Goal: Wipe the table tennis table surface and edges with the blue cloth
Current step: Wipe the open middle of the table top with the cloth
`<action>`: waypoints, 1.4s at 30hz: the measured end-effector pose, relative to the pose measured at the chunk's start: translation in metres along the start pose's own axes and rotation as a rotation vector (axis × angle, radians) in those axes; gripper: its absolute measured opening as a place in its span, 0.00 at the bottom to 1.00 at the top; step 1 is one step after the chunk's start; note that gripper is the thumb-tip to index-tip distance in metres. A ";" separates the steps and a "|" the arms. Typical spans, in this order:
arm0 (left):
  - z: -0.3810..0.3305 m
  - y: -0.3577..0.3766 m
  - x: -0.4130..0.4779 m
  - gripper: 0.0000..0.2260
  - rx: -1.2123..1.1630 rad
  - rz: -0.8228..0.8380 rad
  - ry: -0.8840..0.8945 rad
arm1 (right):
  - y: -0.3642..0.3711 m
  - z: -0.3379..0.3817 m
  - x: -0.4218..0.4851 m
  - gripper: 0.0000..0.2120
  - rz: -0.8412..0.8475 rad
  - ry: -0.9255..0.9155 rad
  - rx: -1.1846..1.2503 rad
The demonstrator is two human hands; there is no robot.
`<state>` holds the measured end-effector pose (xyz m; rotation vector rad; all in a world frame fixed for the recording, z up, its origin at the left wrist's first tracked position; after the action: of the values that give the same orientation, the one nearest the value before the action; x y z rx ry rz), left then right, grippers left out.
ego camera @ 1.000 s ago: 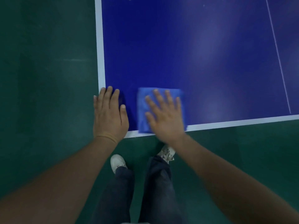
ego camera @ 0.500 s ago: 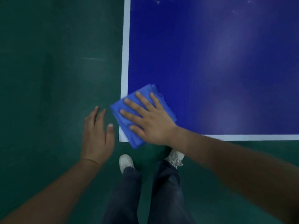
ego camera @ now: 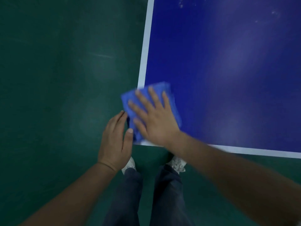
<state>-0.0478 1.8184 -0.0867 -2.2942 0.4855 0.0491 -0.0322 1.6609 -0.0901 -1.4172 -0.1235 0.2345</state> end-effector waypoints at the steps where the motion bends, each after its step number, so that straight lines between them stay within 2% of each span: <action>1: 0.003 -0.003 0.000 0.28 -0.009 -0.018 -0.004 | -0.002 0.004 -0.031 0.26 0.029 -0.077 0.015; 3: 0.005 -0.008 0.001 0.27 -0.018 -0.011 0.010 | -0.010 -0.029 -0.059 0.25 0.048 -0.110 -0.055; 4: 0.005 -0.010 0.002 0.27 -0.016 0.005 0.019 | -0.016 -0.059 -0.057 0.25 0.010 -0.037 -0.105; 5: 0.003 -0.012 0.003 0.27 -0.009 0.020 0.024 | -0.023 -0.089 -0.048 0.25 -0.015 0.110 -0.122; 7: -0.005 -0.013 0.009 0.27 0.007 0.019 0.038 | -0.034 -0.137 -0.022 0.26 -0.047 0.576 -0.034; 8: -0.012 -0.013 0.013 0.26 0.011 0.007 0.051 | -0.033 -0.139 -0.010 0.27 -0.066 0.763 0.015; 9: -0.019 -0.011 0.018 0.26 0.014 -0.010 0.066 | -0.029 -0.126 -0.002 0.27 -0.086 0.844 0.030; 10: -0.028 -0.008 0.023 0.26 0.020 -0.029 0.084 | -0.021 -0.102 0.004 0.28 -0.110 0.800 0.010; 13: -0.056 0.008 0.037 0.26 0.052 -0.061 0.133 | 0.003 -0.016 -0.024 0.28 -0.052 0.363 -0.035; 15: -0.073 0.025 0.044 0.28 0.122 -0.011 0.164 | 0.005 -0.030 -0.068 0.27 -0.039 0.341 -0.044; 17: -0.079 0.044 0.046 0.29 0.266 0.087 0.217 | -0.008 -0.096 -0.113 0.27 -0.046 0.542 -0.068; 20: -0.075 0.065 0.048 0.28 0.537 0.164 0.309 | -0.031 -0.211 -0.185 0.32 0.015 1.066 -0.011; 21: -0.073 0.067 0.050 0.28 0.576 0.162 0.315 | -0.038 -0.238 -0.201 0.32 -0.015 1.240 0.046; 23: -0.072 0.068 0.050 0.27 0.604 0.157 0.310 | -0.043 -0.258 -0.208 0.30 -0.108 1.497 0.138; 24: -0.073 0.068 0.050 0.27 0.612 0.162 0.300 | -0.040 -0.253 -0.198 0.29 -0.130 1.557 0.155; 25: -0.074 0.068 0.049 0.27 0.620 0.167 0.288 | -0.036 -0.241 -0.182 0.28 -0.128 1.541 0.145; 26: -0.076 0.067 0.049 0.28 0.626 0.176 0.276 | -0.030 -0.223 -0.165 0.28 -0.121 1.442 0.106; 29: -0.085 0.064 0.047 0.28 0.612 0.171 0.234 | -0.013 -0.152 -0.135 0.27 -0.011 0.867 0.013; 31: -0.099 0.067 0.049 0.28 0.585 0.137 0.222 | -0.014 -0.158 -0.148 0.28 0.052 0.660 0.022; 33: -0.121 0.079 0.055 0.28 0.557 0.141 0.242 | -0.023 -0.207 -0.170 0.28 0.025 0.743 0.011; 37: -0.182 0.125 0.081 0.29 0.530 0.182 0.375 | -0.041 -0.318 -0.193 0.30 -0.048 1.158 0.093; 42: -0.234 0.173 0.140 0.28 0.503 0.118 0.391 | -0.045 -0.367 -0.214 0.30 -0.008 1.095 0.095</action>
<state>-0.0061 1.4989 -0.0683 -1.7774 0.7390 -0.4249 -0.1537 1.2513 -0.0898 -1.2807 0.7692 -0.5489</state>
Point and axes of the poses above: each hand's wrist, its own x-axis towards the middle knuckle, its own y-axis out of the palm, z = x × y, the point moved 4 cm from there along x, towards the middle knuckle, and after that the axes turned 1 degree about x, right-handed, at the moved point
